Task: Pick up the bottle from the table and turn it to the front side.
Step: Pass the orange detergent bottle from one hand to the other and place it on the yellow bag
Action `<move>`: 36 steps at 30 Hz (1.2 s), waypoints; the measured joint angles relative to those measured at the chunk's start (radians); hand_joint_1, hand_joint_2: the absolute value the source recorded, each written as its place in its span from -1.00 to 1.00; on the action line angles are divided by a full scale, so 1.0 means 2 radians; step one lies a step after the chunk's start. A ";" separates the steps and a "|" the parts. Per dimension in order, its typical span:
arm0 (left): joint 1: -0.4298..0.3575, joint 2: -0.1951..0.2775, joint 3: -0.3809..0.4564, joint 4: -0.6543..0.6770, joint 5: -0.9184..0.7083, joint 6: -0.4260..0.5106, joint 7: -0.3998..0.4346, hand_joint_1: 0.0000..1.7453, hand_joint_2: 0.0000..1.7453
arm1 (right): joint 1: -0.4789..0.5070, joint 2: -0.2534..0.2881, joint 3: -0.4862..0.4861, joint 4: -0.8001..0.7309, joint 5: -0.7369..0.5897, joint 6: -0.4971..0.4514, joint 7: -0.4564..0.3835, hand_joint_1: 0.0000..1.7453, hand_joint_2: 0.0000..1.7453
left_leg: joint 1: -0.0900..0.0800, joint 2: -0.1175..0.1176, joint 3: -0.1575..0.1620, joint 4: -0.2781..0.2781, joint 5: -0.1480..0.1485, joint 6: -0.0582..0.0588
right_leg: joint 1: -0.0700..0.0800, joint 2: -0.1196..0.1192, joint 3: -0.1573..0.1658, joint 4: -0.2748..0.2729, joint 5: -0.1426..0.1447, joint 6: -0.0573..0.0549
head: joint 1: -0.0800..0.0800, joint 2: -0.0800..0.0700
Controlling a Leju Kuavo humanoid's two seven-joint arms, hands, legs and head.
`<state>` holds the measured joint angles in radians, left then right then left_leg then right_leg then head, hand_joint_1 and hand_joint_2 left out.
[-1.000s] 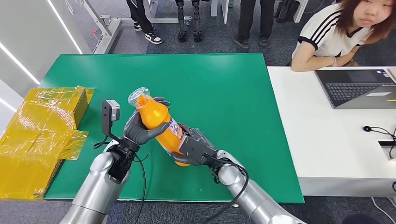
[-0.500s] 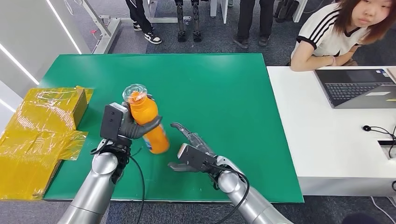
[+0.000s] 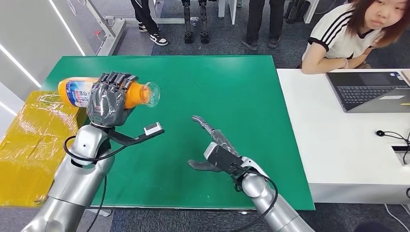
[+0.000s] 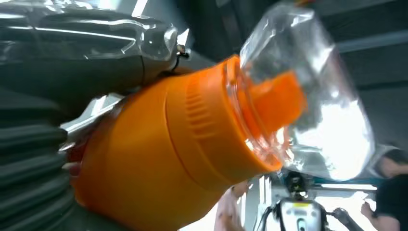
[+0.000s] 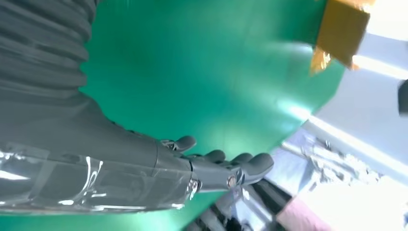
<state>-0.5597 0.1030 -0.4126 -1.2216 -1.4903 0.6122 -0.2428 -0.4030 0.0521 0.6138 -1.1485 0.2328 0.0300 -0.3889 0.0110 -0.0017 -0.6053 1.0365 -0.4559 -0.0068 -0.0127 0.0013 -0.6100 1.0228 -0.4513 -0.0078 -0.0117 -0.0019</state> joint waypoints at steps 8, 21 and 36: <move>-0.044 0.054 -0.090 0.105 -0.037 -0.096 0.088 1.00 1.00 | 0.057 -0.037 -0.030 -0.063 0.015 -0.023 -0.018 -1.00 1.00 | 0.000 0.001 0.000 0.000 0.000 0.000 | 0.000 0.001 0.000 0.000 0.000 0.000 | 0.000 0.000; -0.056 0.056 -0.094 0.270 -0.038 -0.164 0.177 1.00 1.00 | 0.126 -0.045 -0.069 -0.107 0.048 -0.032 -0.007 -1.00 1.00 | 0.000 0.001 0.000 0.000 -0.001 0.000 | 0.000 0.001 -0.001 0.000 0.000 0.000 | 0.000 0.000; -0.042 0.072 -0.103 0.324 -0.039 -0.196 0.214 0.00 1.00 | 0.150 -0.045 -0.090 -0.131 0.069 -0.023 0.001 -1.00 1.00 | 0.000 0.001 -0.001 -0.001 0.000 0.000 | 0.000 0.001 0.000 0.000 0.000 0.000 | 0.000 0.000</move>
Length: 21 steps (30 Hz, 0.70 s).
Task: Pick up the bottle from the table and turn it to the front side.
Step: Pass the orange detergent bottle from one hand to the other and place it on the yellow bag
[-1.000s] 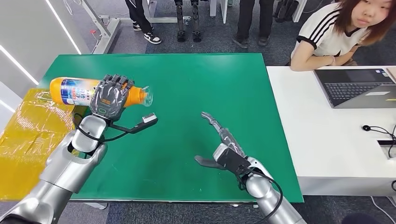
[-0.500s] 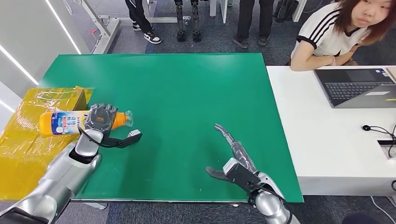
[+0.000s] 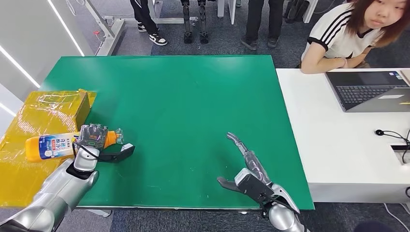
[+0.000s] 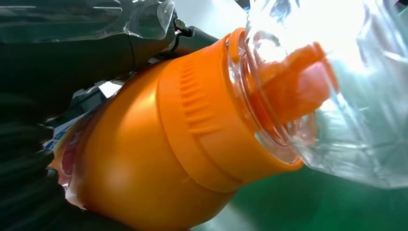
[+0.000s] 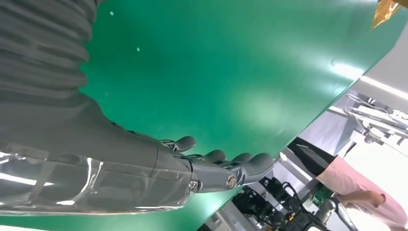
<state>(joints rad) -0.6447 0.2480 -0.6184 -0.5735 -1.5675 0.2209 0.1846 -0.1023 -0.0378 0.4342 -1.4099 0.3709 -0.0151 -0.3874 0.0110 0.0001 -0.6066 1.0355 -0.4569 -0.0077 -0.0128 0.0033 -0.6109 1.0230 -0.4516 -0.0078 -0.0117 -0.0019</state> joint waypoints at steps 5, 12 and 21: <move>0.004 0.002 0.000 0.003 0.000 0.042 -0.023 -1.00 1.00 | 0.000 0.000 0.000 -0.003 0.007 0.007 0.000 -1.00 1.00 | 0.000 0.000 0.000 0.000 0.000 0.000 | 0.000 0.000 0.000 0.000 0.000 0.000 | 0.000 0.000; 0.011 0.001 -0.002 0.003 0.000 0.102 -0.044 -1.00 1.00 | 0.000 0.001 0.000 -0.016 0.012 0.010 -0.001 -1.00 1.00 | 0.000 0.000 0.000 0.000 0.000 0.000 | 0.000 0.000 0.000 0.000 0.000 0.000 | 0.000 0.000; 0.020 -0.005 0.001 0.000 0.018 0.132 -0.102 -1.00 1.00 | -0.001 0.001 0.000 -0.019 0.009 0.015 0.000 -1.00 1.00 | 0.000 0.000 0.000 0.000 0.000 0.000 | 0.000 -0.001 0.000 0.000 0.000 0.000 | 0.000 0.000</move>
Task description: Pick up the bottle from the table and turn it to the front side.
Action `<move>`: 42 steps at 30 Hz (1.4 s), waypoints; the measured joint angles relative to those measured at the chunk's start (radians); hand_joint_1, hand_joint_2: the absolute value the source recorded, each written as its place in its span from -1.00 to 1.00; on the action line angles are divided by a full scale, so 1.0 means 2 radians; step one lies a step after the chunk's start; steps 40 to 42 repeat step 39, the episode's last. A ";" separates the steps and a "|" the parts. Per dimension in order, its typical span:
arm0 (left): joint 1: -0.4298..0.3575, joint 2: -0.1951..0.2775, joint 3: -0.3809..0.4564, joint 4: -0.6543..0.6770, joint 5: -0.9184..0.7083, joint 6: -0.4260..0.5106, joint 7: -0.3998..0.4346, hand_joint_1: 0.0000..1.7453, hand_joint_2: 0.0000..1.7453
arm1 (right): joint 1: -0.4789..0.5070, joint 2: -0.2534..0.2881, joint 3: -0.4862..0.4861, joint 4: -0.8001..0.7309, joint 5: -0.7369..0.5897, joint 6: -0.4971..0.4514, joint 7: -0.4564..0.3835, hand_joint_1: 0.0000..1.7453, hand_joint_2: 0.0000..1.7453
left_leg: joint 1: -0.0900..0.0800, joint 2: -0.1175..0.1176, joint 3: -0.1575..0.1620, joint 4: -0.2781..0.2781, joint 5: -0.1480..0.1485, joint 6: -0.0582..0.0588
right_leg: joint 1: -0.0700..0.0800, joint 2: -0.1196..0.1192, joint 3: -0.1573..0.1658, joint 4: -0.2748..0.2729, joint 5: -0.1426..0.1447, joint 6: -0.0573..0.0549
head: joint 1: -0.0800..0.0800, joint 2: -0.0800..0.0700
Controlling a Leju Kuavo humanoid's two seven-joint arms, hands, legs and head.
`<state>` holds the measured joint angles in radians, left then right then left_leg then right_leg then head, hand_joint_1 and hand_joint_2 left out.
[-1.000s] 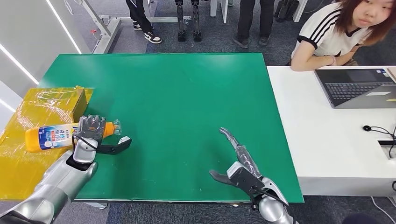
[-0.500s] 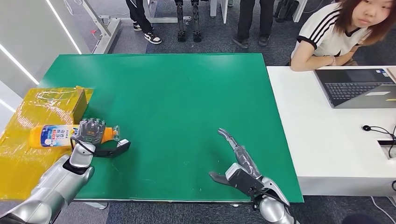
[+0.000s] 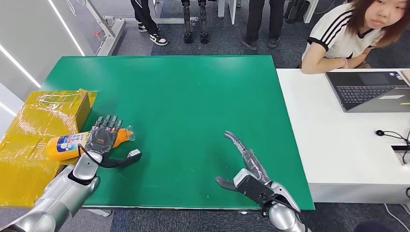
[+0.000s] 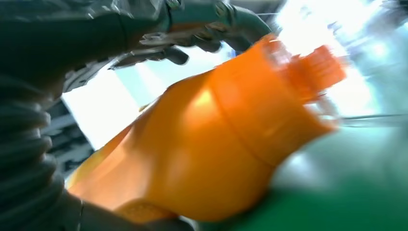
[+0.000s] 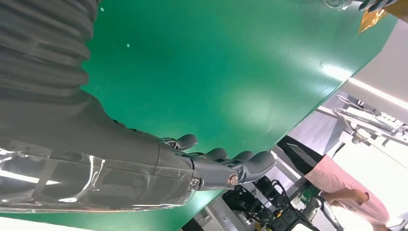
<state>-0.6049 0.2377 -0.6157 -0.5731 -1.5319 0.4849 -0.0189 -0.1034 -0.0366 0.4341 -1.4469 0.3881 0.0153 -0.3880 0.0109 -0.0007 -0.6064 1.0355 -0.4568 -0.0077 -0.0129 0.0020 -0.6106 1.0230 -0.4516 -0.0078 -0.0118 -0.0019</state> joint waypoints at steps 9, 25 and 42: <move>0.008 -0.010 0.014 -0.010 0.031 0.011 -0.042 -1.00 1.00 | 0.000 0.000 0.000 0.002 -0.003 -0.001 0.000 -1.00 1.00 | 0.000 -0.001 0.000 0.000 0.000 0.000 | 0.000 -0.001 0.000 0.000 0.000 0.000 | 0.000 0.000; 0.190 -0.163 0.156 -0.438 0.539 0.107 -0.341 -1.00 1.00 | 0.002 0.003 0.003 0.023 -0.094 -0.051 -0.054 -1.00 1.00 | 0.000 0.000 0.000 0.000 -0.001 0.002 | 0.000 0.000 0.000 -0.001 0.000 0.001 | 0.000 0.000; 0.254 -0.176 0.083 -0.458 0.657 0.000 -0.302 -1.00 1.00 | 0.090 0.011 0.002 -0.055 -0.135 -0.090 -0.082 -1.00 1.00 | 0.000 0.000 0.000 0.000 -0.002 0.001 | 0.000 0.000 0.000 -0.001 -0.001 0.001 | 0.000 0.000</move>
